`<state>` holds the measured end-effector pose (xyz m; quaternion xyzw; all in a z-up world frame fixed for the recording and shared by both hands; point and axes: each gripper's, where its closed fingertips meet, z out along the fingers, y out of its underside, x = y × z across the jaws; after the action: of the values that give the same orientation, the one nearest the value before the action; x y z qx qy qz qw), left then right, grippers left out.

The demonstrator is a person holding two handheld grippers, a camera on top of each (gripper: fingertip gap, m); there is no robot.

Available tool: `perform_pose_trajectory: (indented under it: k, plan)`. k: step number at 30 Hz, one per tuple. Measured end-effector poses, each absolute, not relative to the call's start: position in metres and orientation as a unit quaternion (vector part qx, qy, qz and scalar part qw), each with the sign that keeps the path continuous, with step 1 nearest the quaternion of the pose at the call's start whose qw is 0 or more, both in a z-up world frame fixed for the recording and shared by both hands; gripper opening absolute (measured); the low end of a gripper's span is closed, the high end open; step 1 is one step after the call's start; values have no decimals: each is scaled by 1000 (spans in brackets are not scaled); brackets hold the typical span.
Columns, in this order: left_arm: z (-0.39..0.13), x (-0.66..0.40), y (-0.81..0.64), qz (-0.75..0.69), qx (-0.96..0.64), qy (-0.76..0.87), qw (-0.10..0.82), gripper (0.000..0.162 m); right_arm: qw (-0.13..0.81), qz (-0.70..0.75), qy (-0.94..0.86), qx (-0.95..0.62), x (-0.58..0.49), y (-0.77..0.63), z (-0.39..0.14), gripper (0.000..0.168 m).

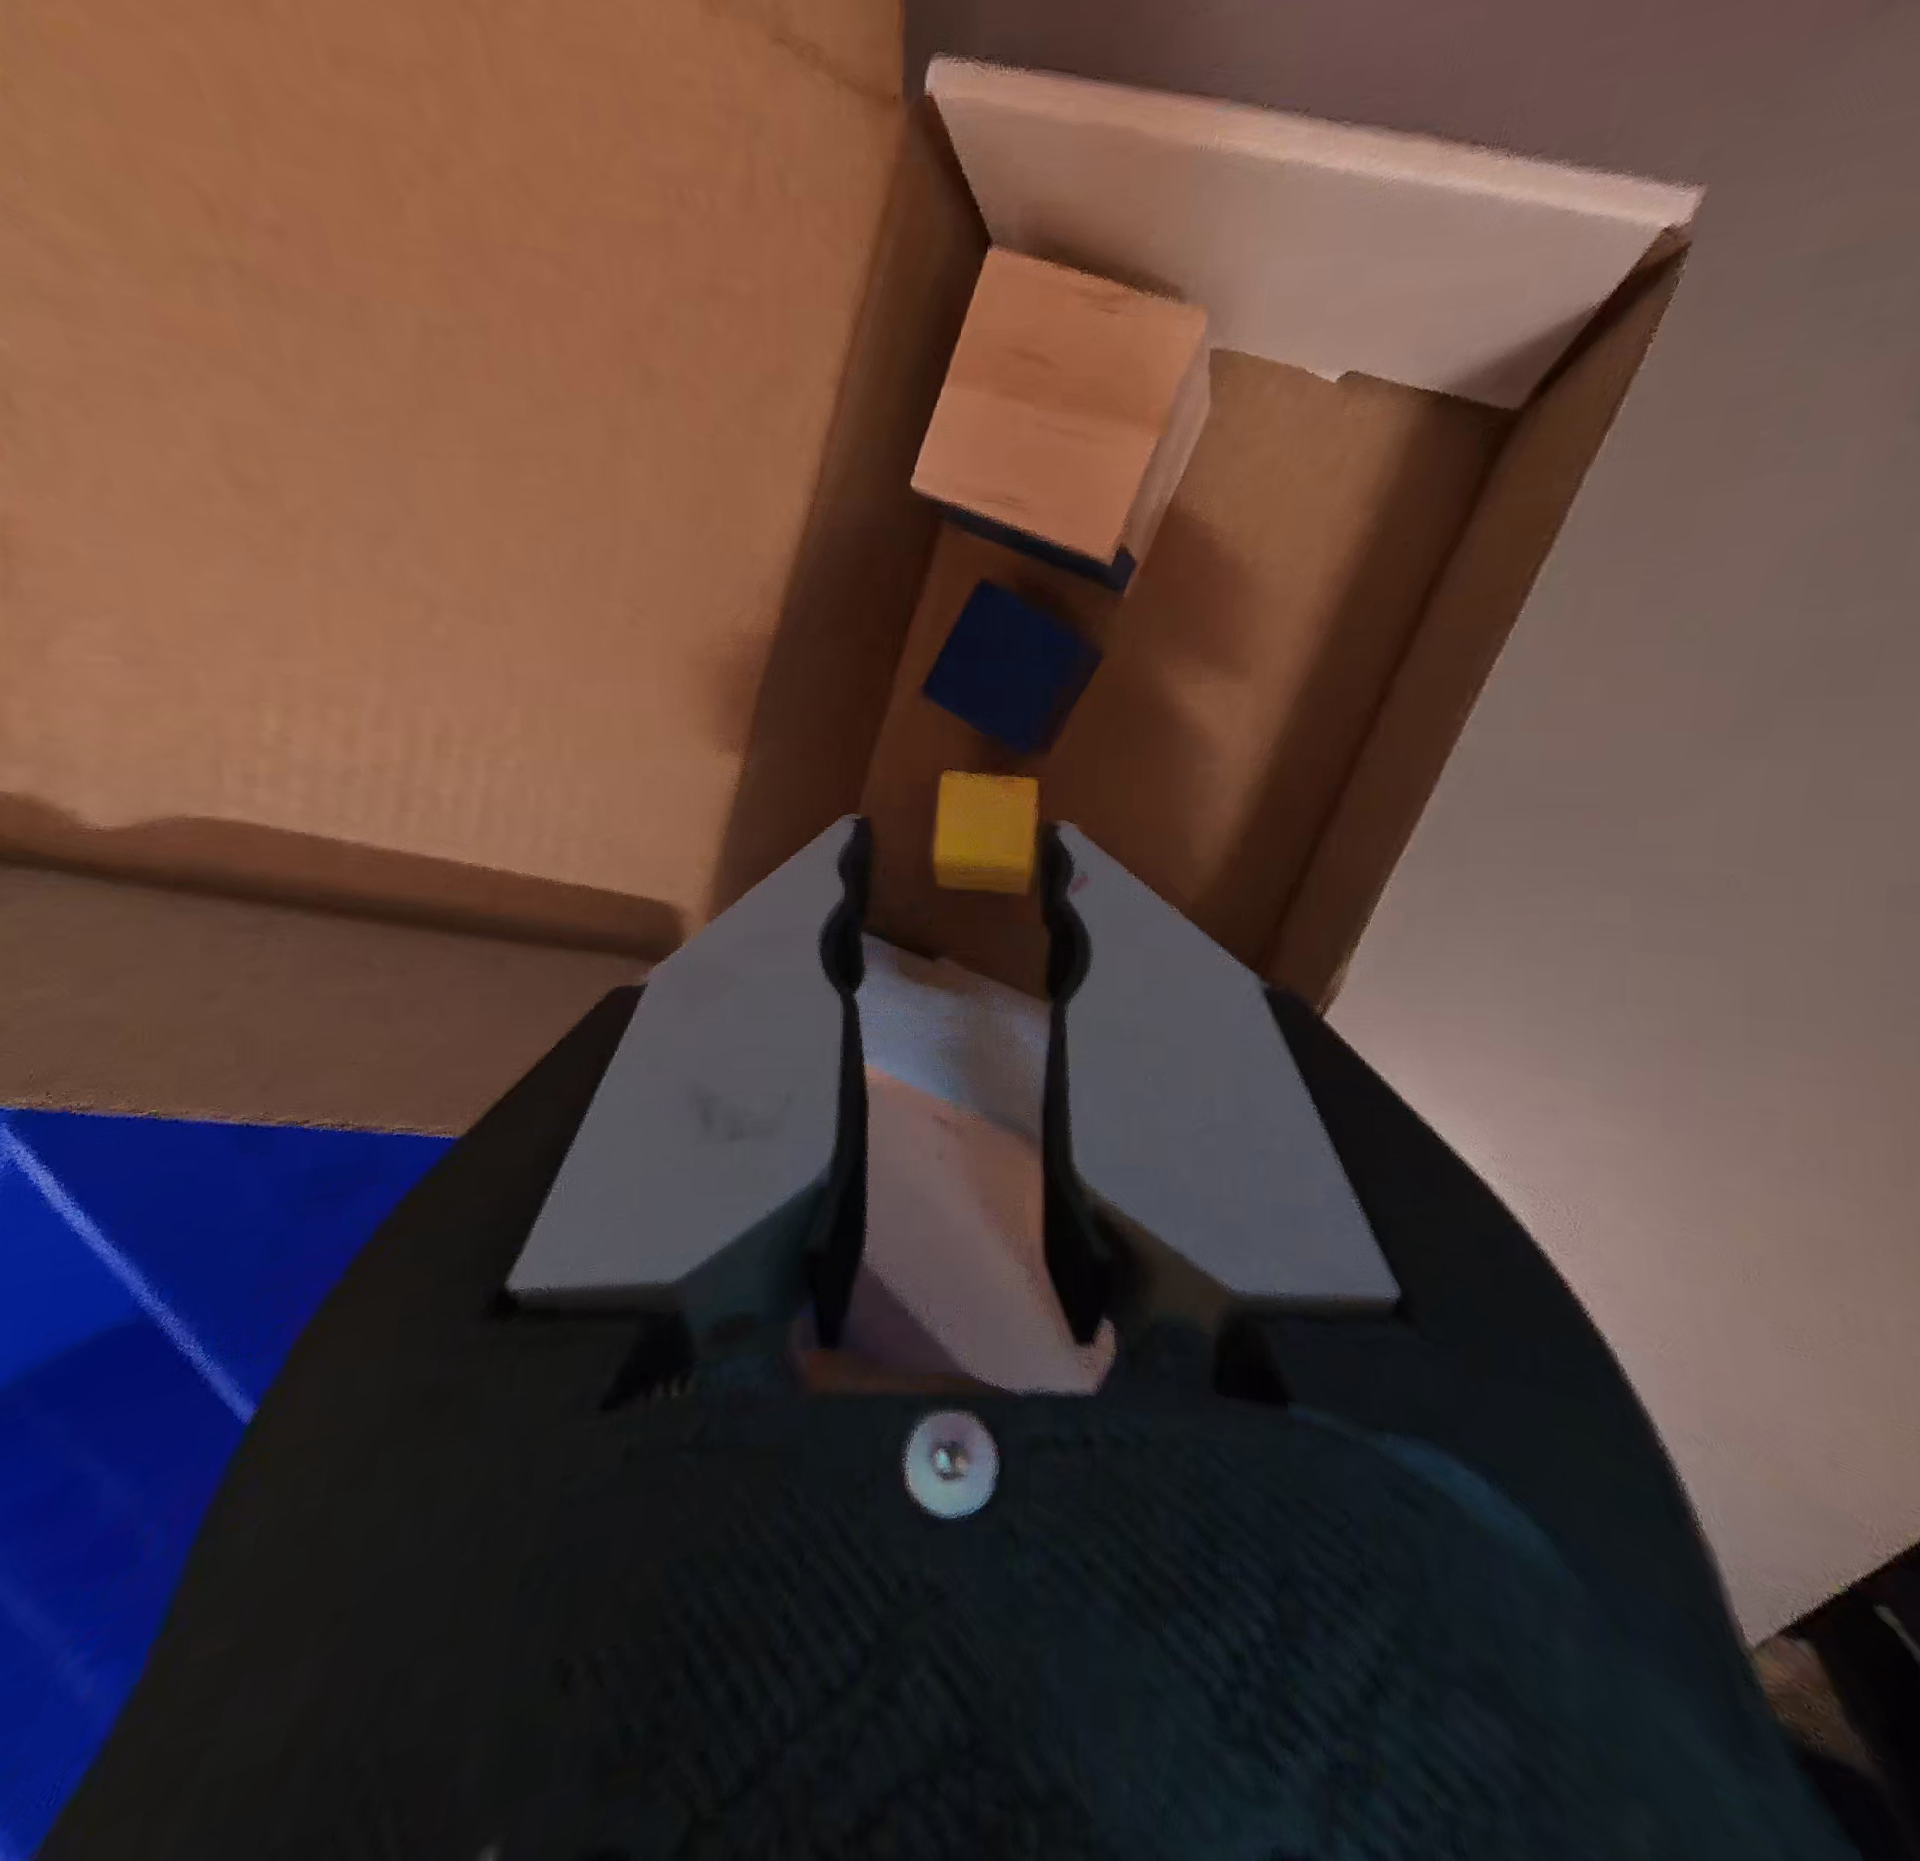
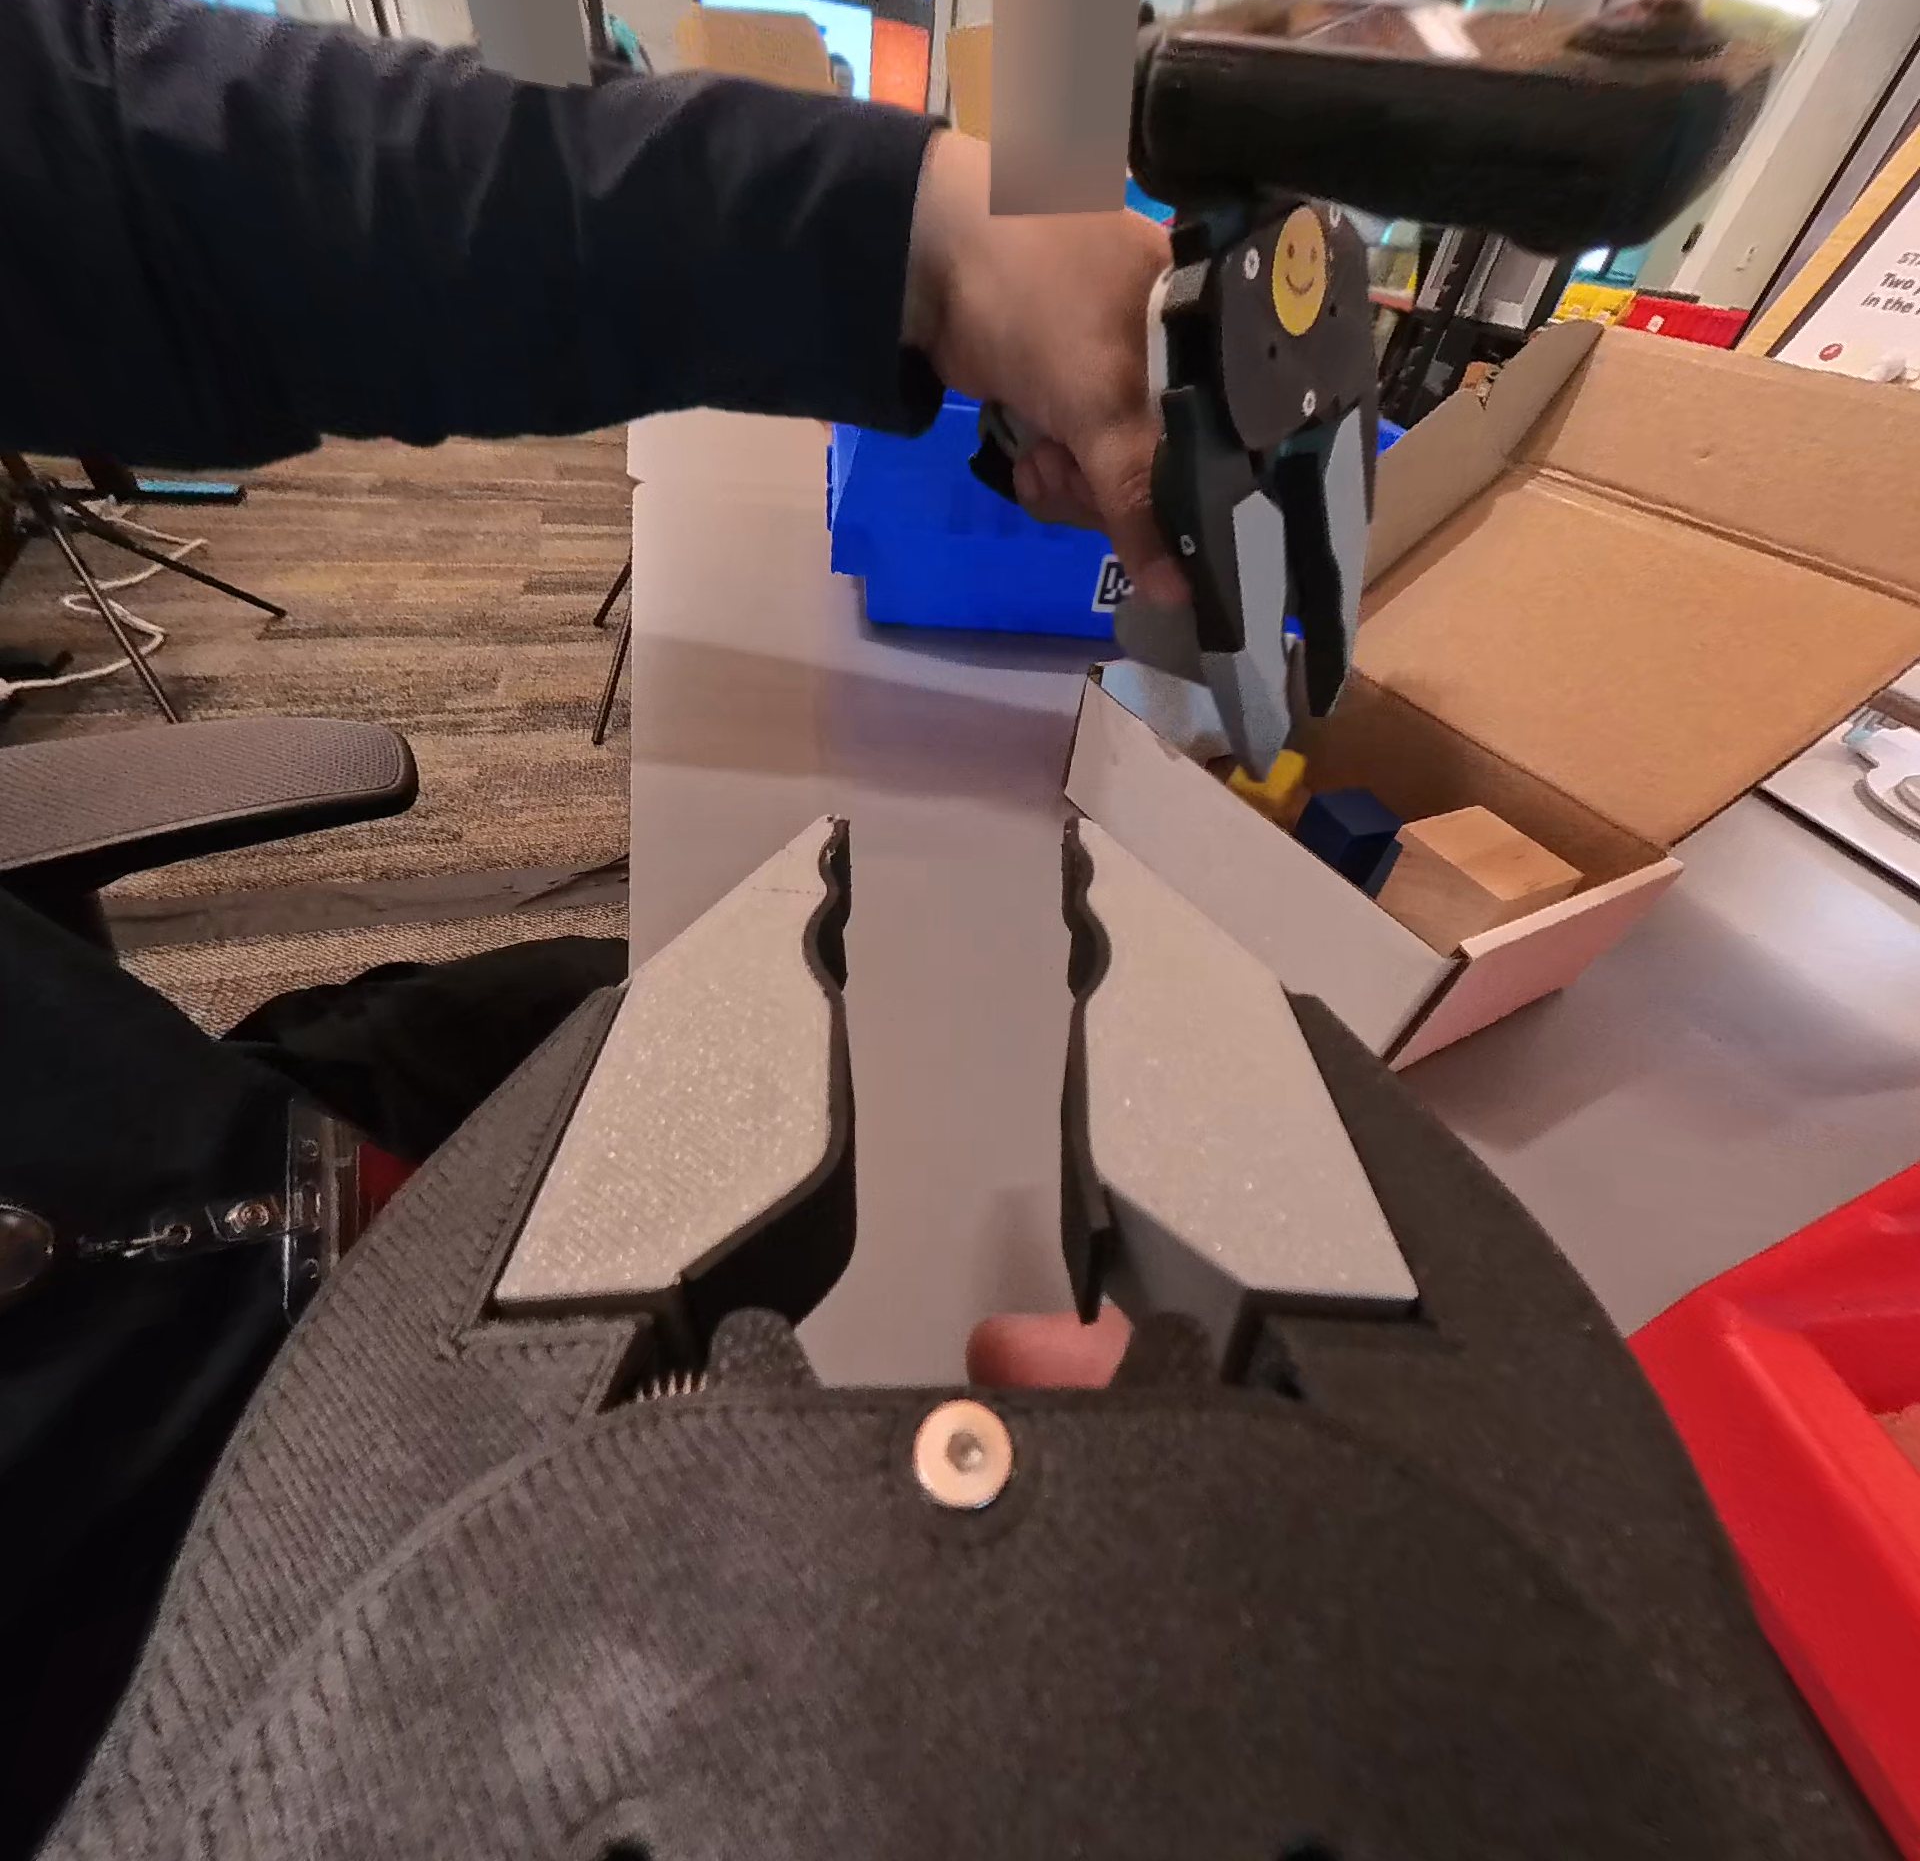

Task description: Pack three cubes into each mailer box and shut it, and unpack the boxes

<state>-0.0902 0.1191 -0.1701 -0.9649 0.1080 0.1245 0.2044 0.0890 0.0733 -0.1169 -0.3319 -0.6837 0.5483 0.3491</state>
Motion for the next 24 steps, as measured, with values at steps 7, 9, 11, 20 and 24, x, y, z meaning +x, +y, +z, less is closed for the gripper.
perform_pose_trajectory:
  k: [7, 9, 11, 20, 24]
  plan:
    - [-142, -69, 110, 84, -946, 79, 302, 47, 352, 547, -684, -331, 89, 73, -117, 39]
    - [-137, -50, 101, 61, -938, 90, 330, 45, 350, 547, -683, -334, 88, 74, -117, 39]
    - [-144, -42, 90, 74, -935, 106, 330, 44, 347, 548, -682, -339, 87, 75, -117, 39]
    - [-184, -36, 67, 71, -942, 183, 273, 3, 349, 566, -655, -359, 85, 86, -111, 41]
    - [-183, -29, 48, 58, -932, 223, 281, 3, 368, 557, -655, -355, 85, 87, -110, 41]
